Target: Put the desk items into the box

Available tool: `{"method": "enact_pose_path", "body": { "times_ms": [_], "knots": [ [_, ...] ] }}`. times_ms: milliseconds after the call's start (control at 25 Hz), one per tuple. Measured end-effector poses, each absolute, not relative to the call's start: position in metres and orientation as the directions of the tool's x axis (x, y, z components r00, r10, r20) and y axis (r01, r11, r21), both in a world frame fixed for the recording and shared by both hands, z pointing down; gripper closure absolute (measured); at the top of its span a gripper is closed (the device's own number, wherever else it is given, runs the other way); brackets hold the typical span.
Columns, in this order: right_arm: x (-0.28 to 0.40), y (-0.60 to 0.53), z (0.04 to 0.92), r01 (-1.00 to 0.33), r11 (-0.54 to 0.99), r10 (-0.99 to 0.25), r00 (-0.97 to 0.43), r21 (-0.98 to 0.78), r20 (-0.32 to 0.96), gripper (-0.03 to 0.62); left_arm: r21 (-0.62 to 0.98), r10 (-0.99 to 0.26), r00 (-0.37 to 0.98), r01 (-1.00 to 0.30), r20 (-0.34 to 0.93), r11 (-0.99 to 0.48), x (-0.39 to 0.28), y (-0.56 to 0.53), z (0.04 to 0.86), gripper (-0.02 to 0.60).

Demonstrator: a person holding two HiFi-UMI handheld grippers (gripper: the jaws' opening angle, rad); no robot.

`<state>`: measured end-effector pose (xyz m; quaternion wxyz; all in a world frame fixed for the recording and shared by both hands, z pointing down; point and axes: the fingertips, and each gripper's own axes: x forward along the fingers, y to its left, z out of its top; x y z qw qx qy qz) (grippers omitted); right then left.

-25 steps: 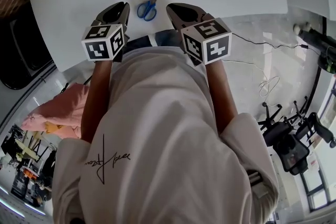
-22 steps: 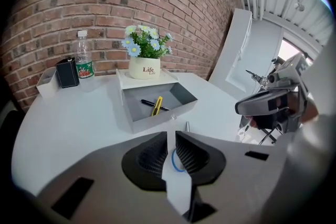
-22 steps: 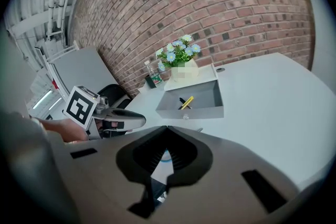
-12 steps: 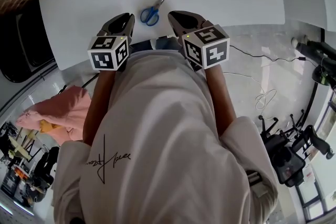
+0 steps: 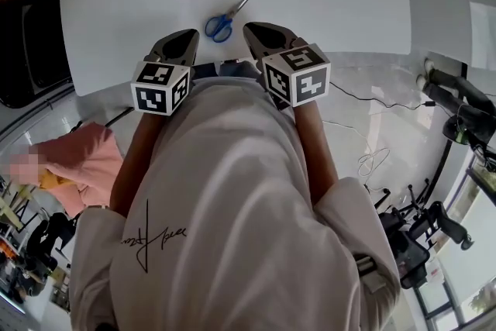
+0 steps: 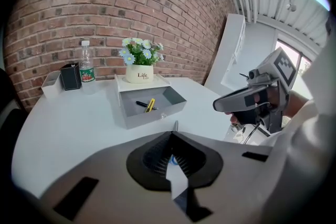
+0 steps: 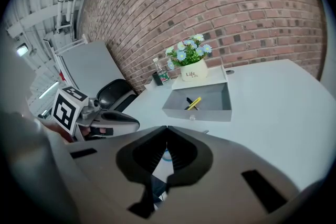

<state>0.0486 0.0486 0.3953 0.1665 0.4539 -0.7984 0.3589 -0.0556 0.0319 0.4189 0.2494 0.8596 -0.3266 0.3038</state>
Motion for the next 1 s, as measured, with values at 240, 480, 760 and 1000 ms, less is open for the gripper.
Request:
{"method": "enact_pose_path", "body": {
  "times_ms": [240,480,760,1000],
  "knots": [
    [0.043,0.045,0.399,-0.837,0.363,-0.578,-0.547,-0.409,0.606,0.568,0.242,-0.406,0.618,-0.703,0.673,-0.669,-0.057,0.034,0.418,0.577],
    [0.033,0.041,0.408,-0.829,0.383,-0.547,-0.560,-0.408,0.623,0.567,0.263,-0.383,0.630,-0.692,0.676,-0.673,-0.060,0.038,0.421,0.577],
    [0.018,0.038,0.425,-0.816,0.432,-0.504,-0.572,-0.385,0.647,0.566,0.297,-0.354,0.633,-0.691,0.688,-0.659,-0.061,0.042,0.429,0.577],
    [0.013,0.033,0.440,-0.804,0.469,-0.469,-0.577,-0.365,0.669,0.566,0.317,-0.344,0.628,-0.701,0.698,-0.639,-0.065,0.043,0.434,0.577]
  ]
}}
